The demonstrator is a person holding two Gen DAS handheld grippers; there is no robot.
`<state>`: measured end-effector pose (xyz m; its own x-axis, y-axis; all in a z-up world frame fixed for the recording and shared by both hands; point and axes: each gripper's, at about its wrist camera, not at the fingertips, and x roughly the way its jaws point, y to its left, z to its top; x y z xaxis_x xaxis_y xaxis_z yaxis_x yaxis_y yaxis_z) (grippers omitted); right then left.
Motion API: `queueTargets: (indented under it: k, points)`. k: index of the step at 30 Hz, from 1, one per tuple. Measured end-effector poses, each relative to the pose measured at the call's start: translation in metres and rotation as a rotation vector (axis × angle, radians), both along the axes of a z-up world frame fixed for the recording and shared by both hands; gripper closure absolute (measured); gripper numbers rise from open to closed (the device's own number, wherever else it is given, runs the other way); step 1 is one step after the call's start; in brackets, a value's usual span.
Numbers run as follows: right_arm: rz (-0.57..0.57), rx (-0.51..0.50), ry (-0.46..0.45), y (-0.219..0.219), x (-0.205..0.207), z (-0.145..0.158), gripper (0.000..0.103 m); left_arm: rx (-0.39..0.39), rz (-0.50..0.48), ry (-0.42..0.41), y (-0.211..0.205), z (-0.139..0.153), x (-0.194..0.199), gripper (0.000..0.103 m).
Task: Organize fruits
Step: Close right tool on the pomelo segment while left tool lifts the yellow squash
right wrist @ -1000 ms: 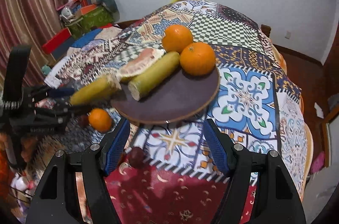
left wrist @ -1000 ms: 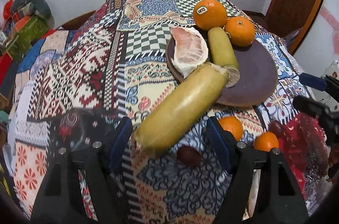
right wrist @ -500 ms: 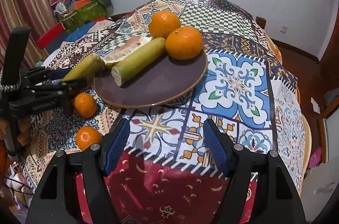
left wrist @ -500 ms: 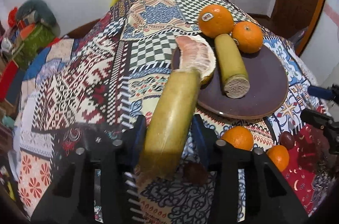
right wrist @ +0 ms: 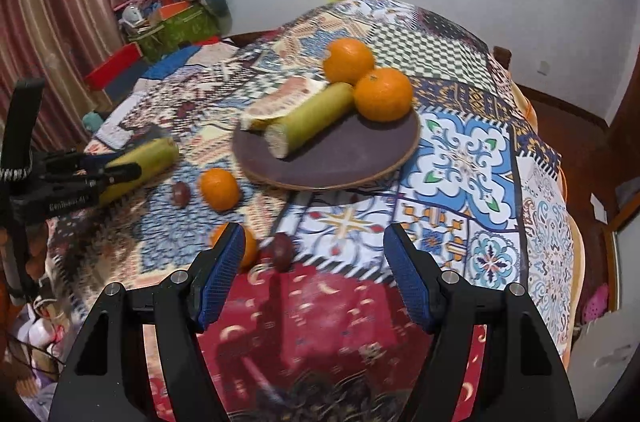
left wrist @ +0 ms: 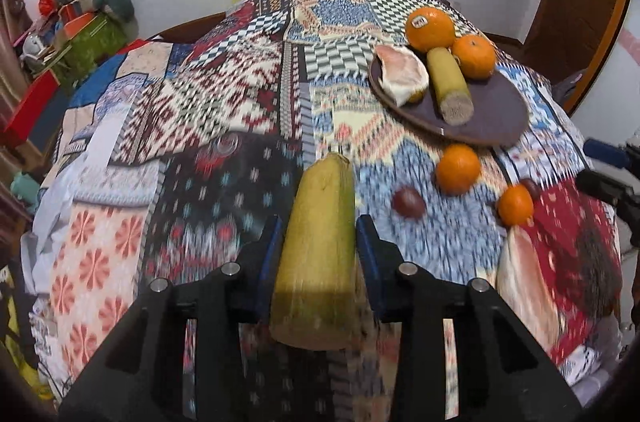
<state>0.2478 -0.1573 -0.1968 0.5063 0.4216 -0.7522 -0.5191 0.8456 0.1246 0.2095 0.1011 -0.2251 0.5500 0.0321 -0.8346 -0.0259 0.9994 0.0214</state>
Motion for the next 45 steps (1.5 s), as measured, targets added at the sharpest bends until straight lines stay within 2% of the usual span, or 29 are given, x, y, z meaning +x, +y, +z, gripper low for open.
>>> queueTargets:
  k: [10, 22, 26, 30, 33, 39, 45]
  points:
    - [0.087, -0.006, 0.035, 0.028, -0.039, -0.008, 0.035, -0.076, 0.022, 0.02, -0.012, -0.002, -0.055, 0.066]
    - [0.166, -0.011, 0.154, 0.07, -0.056, -0.038, 0.035, -0.092, 0.024, 0.018, -0.019, -0.005, -0.064, 0.066]
    - [0.169, -0.045, 0.124, 0.075, -0.06, -0.046, 0.035, -0.106, 0.025, 0.018, -0.017, -0.007, -0.065, 0.066]
    - [0.184, -0.044, 0.113, 0.065, -0.062, -0.045, 0.044, -0.099, 0.018, 0.023, -0.018, -0.008, -0.063, 0.066]
    - [0.183, -0.032, 0.123, 0.054, -0.06, -0.043, 0.059, -0.101, 0.022, 0.025, -0.018, -0.009, -0.062, 0.065]
    - [0.147, 0.007, 0.147, 0.034, -0.055, -0.043, 0.06, -0.089, 0.012, 0.027, -0.022, -0.011, -0.057, 0.065]
    - [0.136, -0.004, 0.134, 0.042, -0.056, -0.045, 0.058, -0.108, 0.018, 0.049, -0.021, -0.022, -0.05, 0.064]
